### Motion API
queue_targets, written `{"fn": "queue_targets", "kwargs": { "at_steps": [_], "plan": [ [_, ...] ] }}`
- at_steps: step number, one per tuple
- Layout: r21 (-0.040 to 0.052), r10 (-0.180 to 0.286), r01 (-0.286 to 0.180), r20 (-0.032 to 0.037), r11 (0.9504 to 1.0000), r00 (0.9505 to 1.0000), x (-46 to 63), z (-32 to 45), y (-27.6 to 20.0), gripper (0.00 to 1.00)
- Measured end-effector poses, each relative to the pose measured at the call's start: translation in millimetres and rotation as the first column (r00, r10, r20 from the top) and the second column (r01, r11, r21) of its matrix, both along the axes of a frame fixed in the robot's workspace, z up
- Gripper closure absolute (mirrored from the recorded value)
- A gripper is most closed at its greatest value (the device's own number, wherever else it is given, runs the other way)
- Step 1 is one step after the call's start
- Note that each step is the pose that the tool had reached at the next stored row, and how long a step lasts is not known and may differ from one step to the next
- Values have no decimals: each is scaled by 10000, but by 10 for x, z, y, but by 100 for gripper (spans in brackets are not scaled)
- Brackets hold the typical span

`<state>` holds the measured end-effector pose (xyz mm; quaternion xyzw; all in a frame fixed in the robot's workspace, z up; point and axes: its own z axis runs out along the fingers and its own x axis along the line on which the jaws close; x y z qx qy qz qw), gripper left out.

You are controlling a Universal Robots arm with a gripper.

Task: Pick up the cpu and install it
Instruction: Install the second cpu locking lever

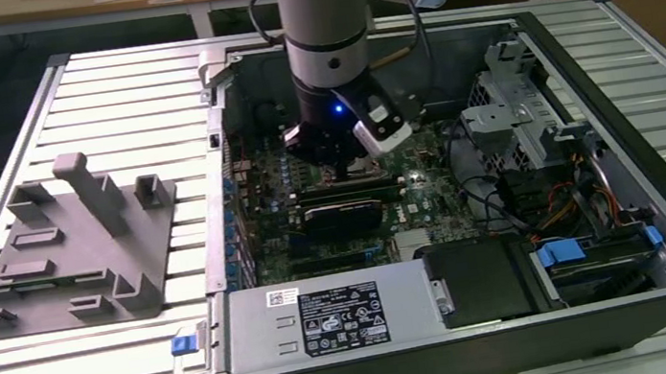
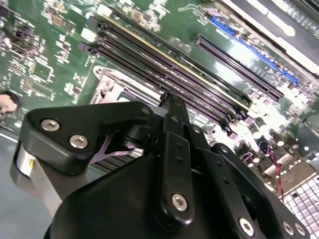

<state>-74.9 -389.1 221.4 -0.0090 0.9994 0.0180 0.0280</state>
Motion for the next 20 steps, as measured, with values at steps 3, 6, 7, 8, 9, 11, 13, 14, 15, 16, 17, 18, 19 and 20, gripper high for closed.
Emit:
{"fn": "queue_targets", "kwargs": {
  "at_steps": [3,6,7,8,9,11,13,14,15,16,17,18,19,20],
  "plan": [
    [22,50,-50,-1,10000,10000,-28,-7,-6,89],
    [104,118,-118,1,9999,9999,-39,-15,-19,89],
    [105,129,-129,0,9999,9999,-39,-15,-20,89],
    [105,136,-136,0,9999,9999,-39,-15,-21,89],
    [105,143,-143,0,9998,9999,-39,-15,-21,89],
    [105,144,-144,1,9998,9999,-40,-15,-22,89],
    [105,162,-162,0,9998,9999,-41,-17,-29,89],
    [105,188,-188,2,9998,9998,-44,-19,-35,89],
    [108,219,-219,5,9997,9998,-48,-25,-44,89],
    [111,247,-247,6,9996,9997,-53,-31,-53,89],
    [117,271,-271,6,9996,9996,-58,-39,-63,89],
    [127,294,-294,7,9995,9996,-61,-47,-73,89],
    [146,316,-316,8,9994,9995,-66,-55,-81,89],
    [174,342,-342,9,9993,9994,-71,-60,-87,89]
  ]
}}
